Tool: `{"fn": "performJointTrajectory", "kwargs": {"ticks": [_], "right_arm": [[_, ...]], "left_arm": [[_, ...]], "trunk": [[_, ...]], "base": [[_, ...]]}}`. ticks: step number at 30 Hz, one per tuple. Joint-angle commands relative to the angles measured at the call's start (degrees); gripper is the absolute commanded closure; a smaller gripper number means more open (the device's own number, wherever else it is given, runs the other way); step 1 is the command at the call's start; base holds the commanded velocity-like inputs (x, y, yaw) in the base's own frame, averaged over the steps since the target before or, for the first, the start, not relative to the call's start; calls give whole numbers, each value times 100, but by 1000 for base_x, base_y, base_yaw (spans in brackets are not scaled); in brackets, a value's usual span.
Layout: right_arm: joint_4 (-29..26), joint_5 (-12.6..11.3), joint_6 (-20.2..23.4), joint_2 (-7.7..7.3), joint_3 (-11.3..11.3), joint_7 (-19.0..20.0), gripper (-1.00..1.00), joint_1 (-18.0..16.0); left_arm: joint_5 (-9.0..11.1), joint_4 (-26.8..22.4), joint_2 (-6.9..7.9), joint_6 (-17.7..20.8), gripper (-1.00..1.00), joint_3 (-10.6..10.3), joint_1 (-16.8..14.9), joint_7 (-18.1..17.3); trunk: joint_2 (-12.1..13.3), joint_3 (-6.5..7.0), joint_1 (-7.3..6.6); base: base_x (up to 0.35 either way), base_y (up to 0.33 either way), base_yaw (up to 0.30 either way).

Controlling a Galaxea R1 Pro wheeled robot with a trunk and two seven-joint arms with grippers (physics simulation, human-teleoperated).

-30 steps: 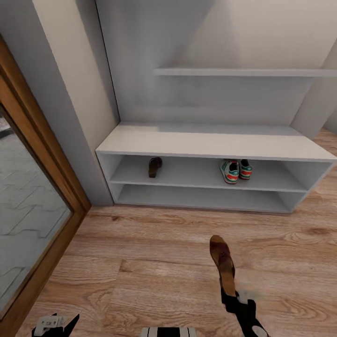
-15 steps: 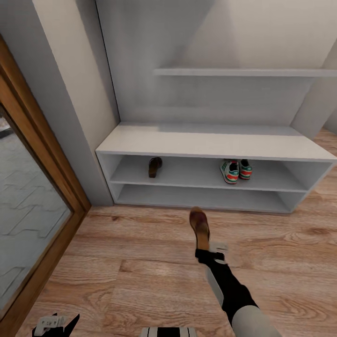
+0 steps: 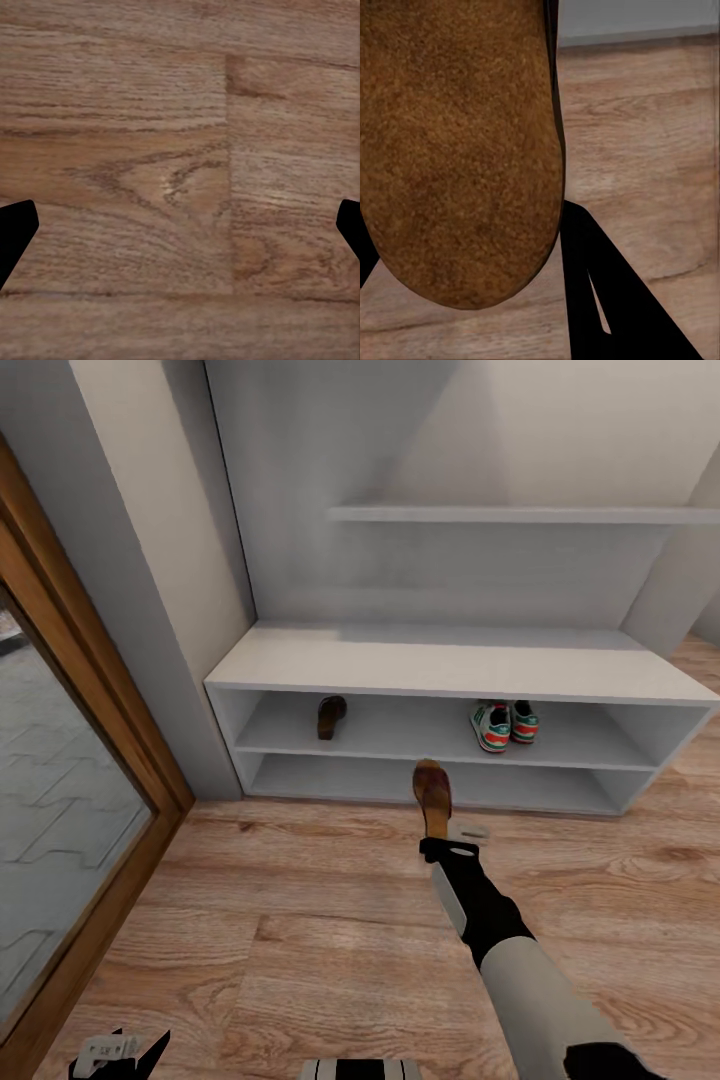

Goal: Pick up the two gym shoes and the two sandals from the corridor floor and place them onto the hallstand (shoe rack) in the corridor, making sure they are on the rack and not on the floor. Arrange them so the two gym shoes are next to each other and the two sandals are next to each other.

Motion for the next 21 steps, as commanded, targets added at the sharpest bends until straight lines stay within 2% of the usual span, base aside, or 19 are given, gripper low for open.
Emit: {"fn": "performJointTrajectory", "kwargs": {"ticks": [1,2,4,6,10,18,21], "right_arm": [[-10,-68,14,3,-4,-39,100,-26],[-17,-69,16,3,49,-45,100,-61],[-30,-86,10,3,582,-52,100,-110],[-37,-97,3,3,756,-54,100,-118],[-48,-106,-6,3,851,-61,100,-122],[-48,-101,-8,3,877,-63,100,-123],[-21,-98,-8,3,869,-63,100,-123]], "left_arm": [[41,7,-1,12,-100,20,-4,-55],[41,7,-1,12,-100,18,-4,-55],[41,7,-1,12,-100,15,-4,-55],[41,7,-1,12,-100,15,-4,-55],[41,7,-1,12,-100,16,-4,-55],[41,7,-1,12,-100,16,-4,-65],[41,7,-1,16,-100,16,-4,-198]], "trunk": [[-2,-5,-1],[-2,-5,-1],[-2,-5,-1],[-2,-5,-1],[-2,-5,-1],[-2,-5,-1],[-2,-5,-1]], "base": [[0,0,0],[0,0,0],[0,0,0],[0,0,0],[0,0,0],[0,0,0],[219,0,0]]}}
